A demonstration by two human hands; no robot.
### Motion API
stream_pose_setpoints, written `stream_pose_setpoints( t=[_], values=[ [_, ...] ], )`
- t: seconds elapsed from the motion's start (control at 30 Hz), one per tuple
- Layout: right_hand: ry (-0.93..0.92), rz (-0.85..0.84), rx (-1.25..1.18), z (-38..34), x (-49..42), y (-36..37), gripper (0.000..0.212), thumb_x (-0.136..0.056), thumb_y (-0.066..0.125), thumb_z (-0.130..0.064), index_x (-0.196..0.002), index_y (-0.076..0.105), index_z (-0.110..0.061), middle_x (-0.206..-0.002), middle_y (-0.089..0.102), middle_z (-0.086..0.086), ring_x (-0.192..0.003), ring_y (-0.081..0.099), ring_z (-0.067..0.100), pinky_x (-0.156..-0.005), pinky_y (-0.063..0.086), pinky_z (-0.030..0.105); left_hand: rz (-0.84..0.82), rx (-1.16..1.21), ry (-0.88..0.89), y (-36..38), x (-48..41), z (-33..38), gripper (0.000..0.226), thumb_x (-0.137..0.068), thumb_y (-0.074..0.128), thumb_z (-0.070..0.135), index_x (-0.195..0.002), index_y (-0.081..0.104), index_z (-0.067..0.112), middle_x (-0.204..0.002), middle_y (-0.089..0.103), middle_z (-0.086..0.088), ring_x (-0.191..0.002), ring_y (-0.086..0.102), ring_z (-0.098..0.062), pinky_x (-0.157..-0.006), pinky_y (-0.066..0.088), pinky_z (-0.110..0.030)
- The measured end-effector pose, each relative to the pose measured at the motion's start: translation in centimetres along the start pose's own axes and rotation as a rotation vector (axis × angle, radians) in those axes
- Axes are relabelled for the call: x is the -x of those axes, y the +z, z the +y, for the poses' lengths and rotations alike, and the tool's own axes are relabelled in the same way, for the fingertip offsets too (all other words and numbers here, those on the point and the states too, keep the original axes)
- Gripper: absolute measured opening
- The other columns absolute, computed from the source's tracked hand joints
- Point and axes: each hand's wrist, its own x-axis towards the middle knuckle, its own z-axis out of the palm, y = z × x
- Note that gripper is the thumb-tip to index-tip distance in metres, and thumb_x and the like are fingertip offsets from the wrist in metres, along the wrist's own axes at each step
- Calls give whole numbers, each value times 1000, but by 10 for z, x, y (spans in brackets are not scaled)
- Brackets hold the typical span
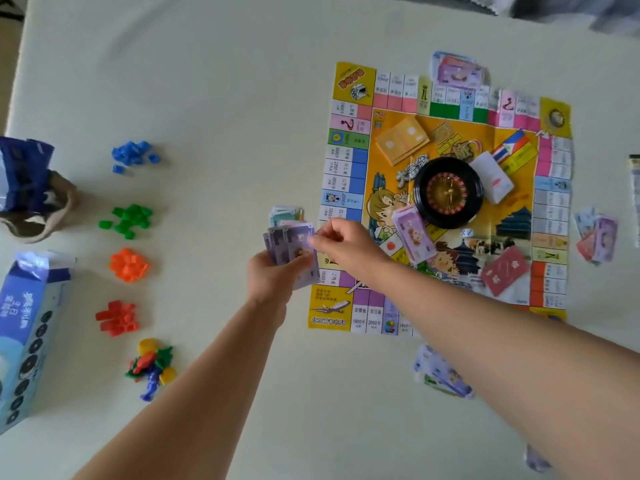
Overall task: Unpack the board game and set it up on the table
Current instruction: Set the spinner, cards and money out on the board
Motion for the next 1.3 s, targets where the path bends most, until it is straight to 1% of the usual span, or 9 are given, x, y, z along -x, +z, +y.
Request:
stream_pose_setpoints(
  t=[0.17, 0.37, 0.53, 0.67, 0.83, 1.03, 1.1, 1.2, 1.3],
  values=[
    [20, 60, -57, 2, -8, -51, 16, -93, 60, -23, -82, 61, -13, -61, 51, -7, -56, 46, 5, -61, 40, 21, -95, -19, -21, 39, -4, 23, 11, -82, 72, 13, -92, 69, 14, -88, 73, -9, -79, 69, -20, -73, 56, -32],
    [15, 60, -143, 5, -19, -114, 18, -92, 62, -22, -100, 59, -7, -69, 52, -4, -58, 48, 8, -56, 42, 16, -105, -87, -14, 95, -11, 47, 14, -78, 76, 11, -78, 65, 20, -58, 69, 8, -52, 66, -3, -51, 51, -18],
    [-20, 136, 3, 14, -35, -170, 12, -86, 68, -25, -86, 61, -15, -76, 55, -4, -68, 51, 10, -64, 42, 21, -95, -162, -39, 145, -20, 67, 14, -77, 78, 12, -85, 66, 14, -73, 68, -1, -64, 64, -14, -49, 50, -21],
    [8, 186, 48, 21, -50, -217, 14, -85, 69, -23, -87, 66, -10, -74, 55, -10, -69, 50, 3, -64, 41, 18, -78, -139, -62, 184, -36, 86, 15, -74, 80, 11, -83, 67, 14, -79, 70, -8, -72, 66, -24, -68, 54, -30],
    [34, 258, -31, 24, -85, -272, 11, -84, 72, -22, -85, 67, -12, -77, 60, -4, -72, 55, 11, -71, 49, 31, -40, -46, -49, 235, -66, 117, 12, -81, 74, 16, -87, 64, 13, -84, 71, -11, -74, 67, -24, -66, 53, -30],
    [77, 477, -324, 13, -141, -322, 15, -83, 72, -14, -95, 66, -6, -78, 64, 0, -55, 50, 3, -48, 41, 13, 5, 57, 21, 274, -105, 148, 13, -81, 62, -1, -77, 61, 11, -67, 66, -9, -53, 63, -15, -49, 52, -24],
    [83, 531, -328, 13, -161, -331, 11, -83, 72, -15, -89, 65, -10, -83, 68, 2, -56, 53, 3, -52, 47, 16, 45, 69, 41, 287, -120, 152, 11, -84, 62, -4, -84, 61, 7, -70, 64, -9, -57, 62, -17, -58, 56, -30],
    [98, 618, -268, 14, -184, -335, 18, -79, 75, -21, -72, 59, -20, -87, 73, 5, -70, 65, 14, -75, 58, 37, 48, 63, 53, 301, -128, 158, 13, -80, 65, -8, -84, 64, 4, -73, 64, -10, -60, 63, -19, -61, 57, -31],
    [158, 655, -121, 15, -189, -339, 25, -79, 75, -33, -89, 59, -15, -92, 64, -3, -83, 62, 16, -74, 54, 33, 8, -21, 60, 310, -128, 162, 15, -79, 67, -8, -82, 64, 6, -75, 65, -9, -61, 65, -18, -58, 58, -28]
  ],
)
